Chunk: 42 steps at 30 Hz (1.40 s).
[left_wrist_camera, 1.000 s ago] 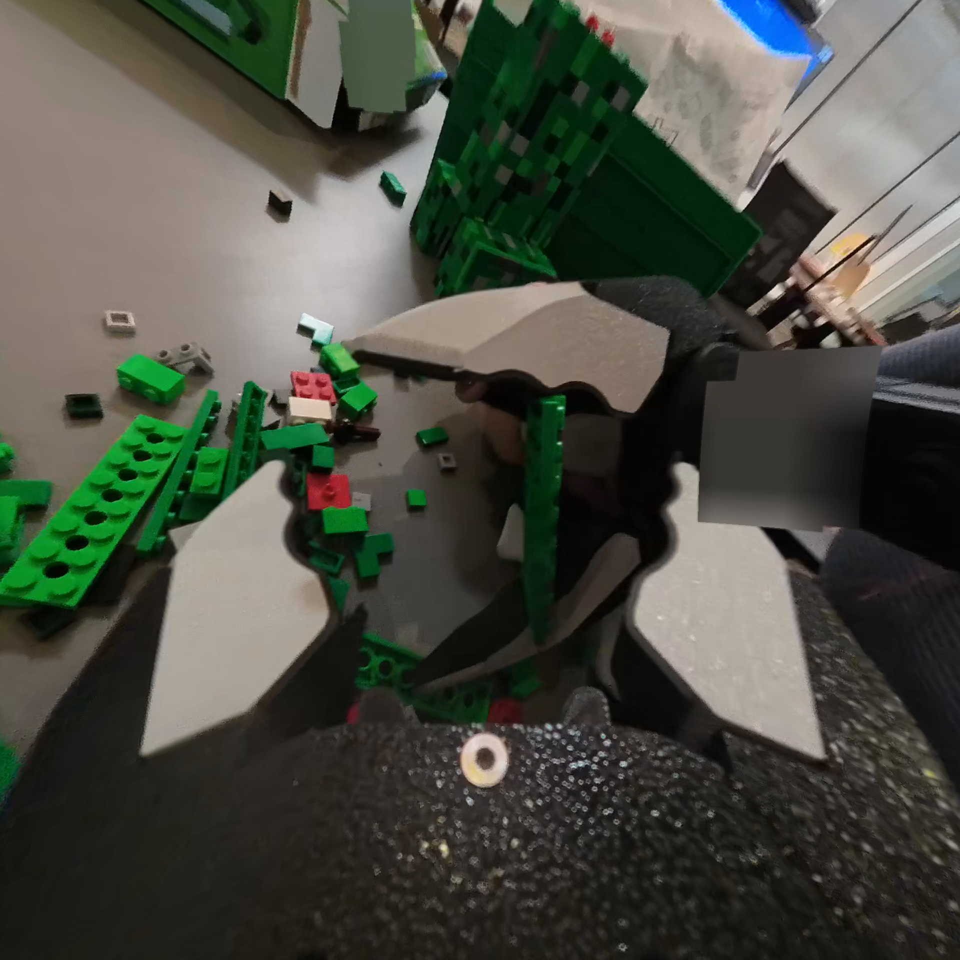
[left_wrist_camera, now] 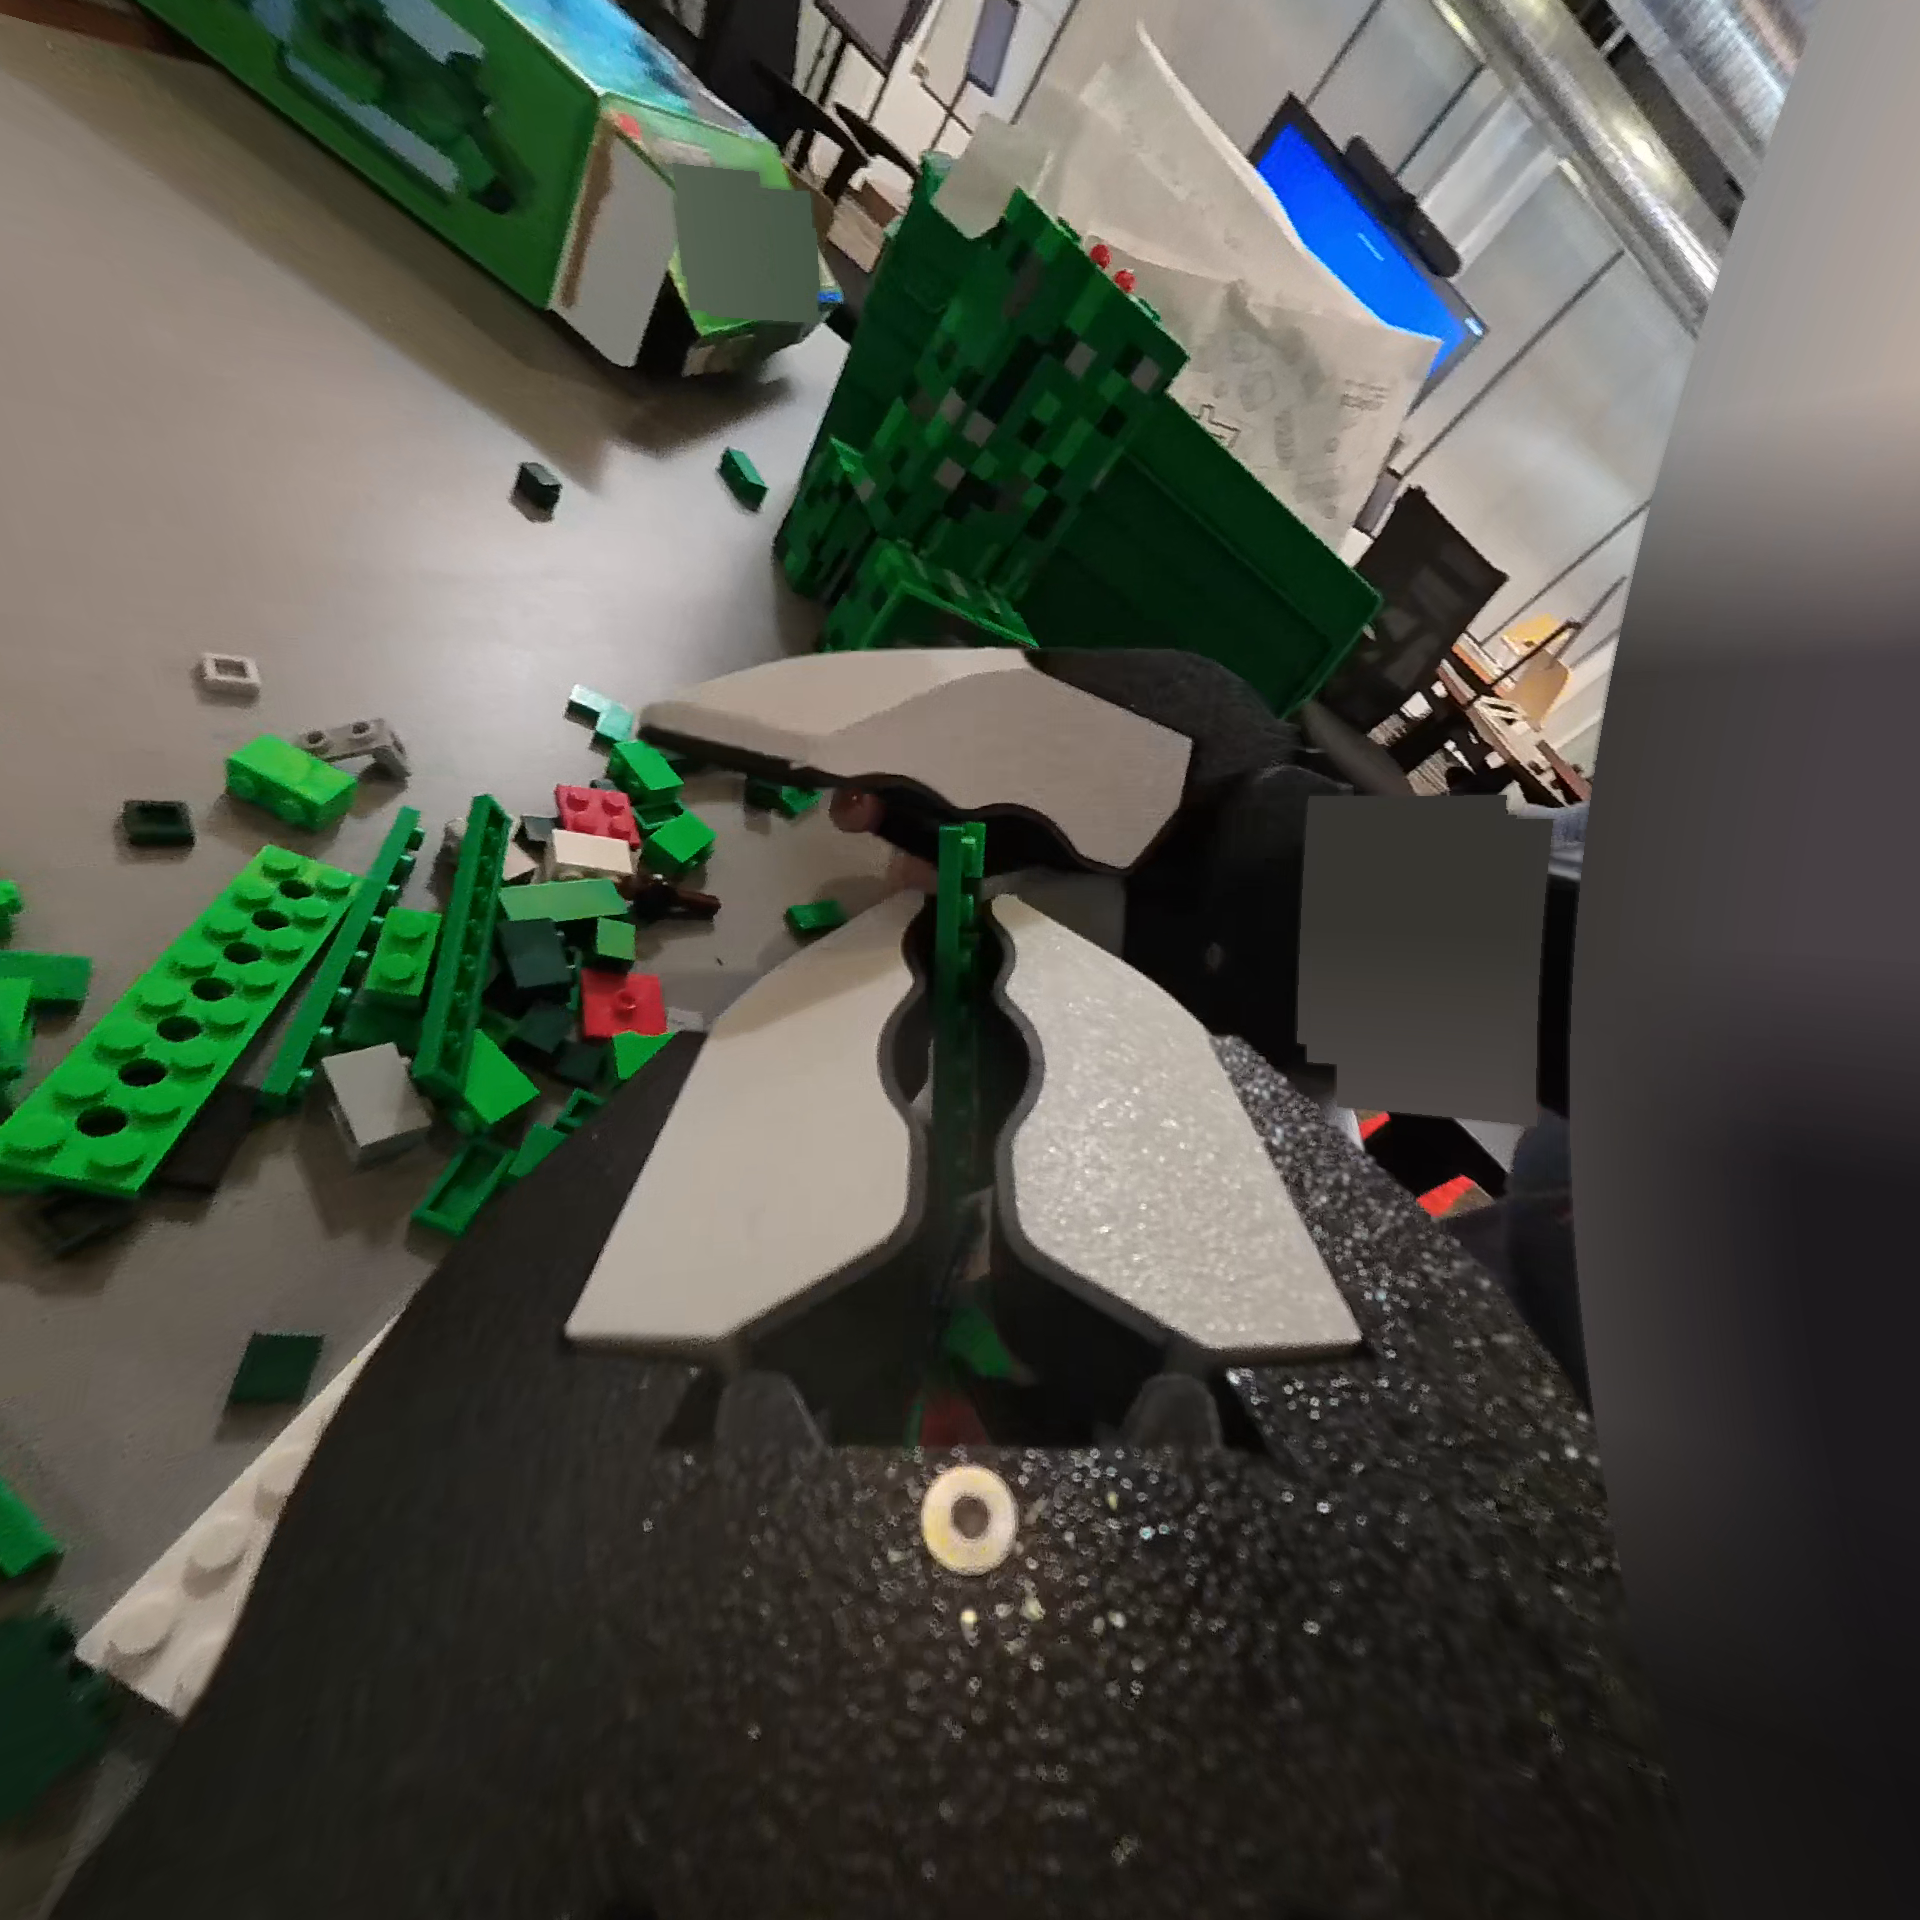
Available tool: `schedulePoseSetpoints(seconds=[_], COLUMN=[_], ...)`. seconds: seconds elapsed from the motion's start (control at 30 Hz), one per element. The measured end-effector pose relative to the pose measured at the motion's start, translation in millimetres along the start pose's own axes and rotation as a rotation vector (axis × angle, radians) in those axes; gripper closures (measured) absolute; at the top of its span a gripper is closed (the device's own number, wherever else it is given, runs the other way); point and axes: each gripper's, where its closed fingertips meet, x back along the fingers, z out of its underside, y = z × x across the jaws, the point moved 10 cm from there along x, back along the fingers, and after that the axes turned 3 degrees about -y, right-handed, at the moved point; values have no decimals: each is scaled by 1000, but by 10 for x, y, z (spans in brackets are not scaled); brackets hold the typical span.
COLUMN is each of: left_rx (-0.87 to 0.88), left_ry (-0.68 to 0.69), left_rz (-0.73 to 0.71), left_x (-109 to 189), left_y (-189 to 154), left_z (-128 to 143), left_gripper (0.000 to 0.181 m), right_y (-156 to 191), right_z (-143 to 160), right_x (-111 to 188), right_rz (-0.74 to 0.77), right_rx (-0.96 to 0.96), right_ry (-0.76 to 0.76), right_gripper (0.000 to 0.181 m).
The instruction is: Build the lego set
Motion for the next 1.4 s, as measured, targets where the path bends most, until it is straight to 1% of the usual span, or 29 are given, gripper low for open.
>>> schedulePoseSetpoints(seconds=[0.1, 0.2, 0.43, 0.6, 0.7, 0.8, 0.87, 0.9, 0.93, 0.97, 1.0, 1.03, 1.13, 1.2, 1.27, 1.4], left_rx=[-15, -17, -24, -103, -67, 22, 68, 103, 162, 235, 261, 284, 269, 228, 202, 161], left_ry=[-4, -7, 21, 52, -12, -99, -148, -224, -281, -301, -288, -251, -207, -181, -190, -247], left_rz=[-65, -101, -157, -216, -166, -93, -67, -106, 18, 68, 48, 34, -54, -97, -117, -136], left_x=[2, 11, 25, 56, 95, 132, 142, 196, 295, 297, 293, 295, 269, 264, 291, 458], left_y=[-24, -40, -78, -123, -91, 6, 71, 130, 192, 258, 319, 372, 461, 467, 459, 449], left_z=[-14, -30, -70, -188, -301, -381, -408, -441, -483, -466, -441, -420, -349, -315, -325, -408], left_gripper=[176, 176, 175, 176, 176, 175, 175, 176, 177, 176, 176, 176, 176, 176, 176, 176], right_y=[3, 5, 7, -42, -151, -252, -304, -307, -290, -301, -310, -298, -203, -155, -141, -199], right_z=[-31, -69, -135, -205, -252, -264, -249, -258, -301, -310, -286, -243, -110, -59, -38, -19], right_x=[-31, -57, -85, -144, -199, -292, -338, -324, -274, -280, -311, -336, -431, -456, -451, -380], right_rz=[40, 74, 97, 163, 240, 308, 324, 358, 436, 447, 384, 333, 313, 278, 252, 193], right_rx=[30, 51, 91, 256, 352, 481, 541, 602, 706, 772, 729, 670, 678, 594, 484, 331], right_ry=[93, 167, 249, 348, 363, 380, 375, 338, 251, 254, 266, 245, 284, 303, 315, 310], right_gripper=[88, 89, 88, 88, 89, 89, 89, 99, 132, 130, 131, 131, 126, 122, 109, 106])
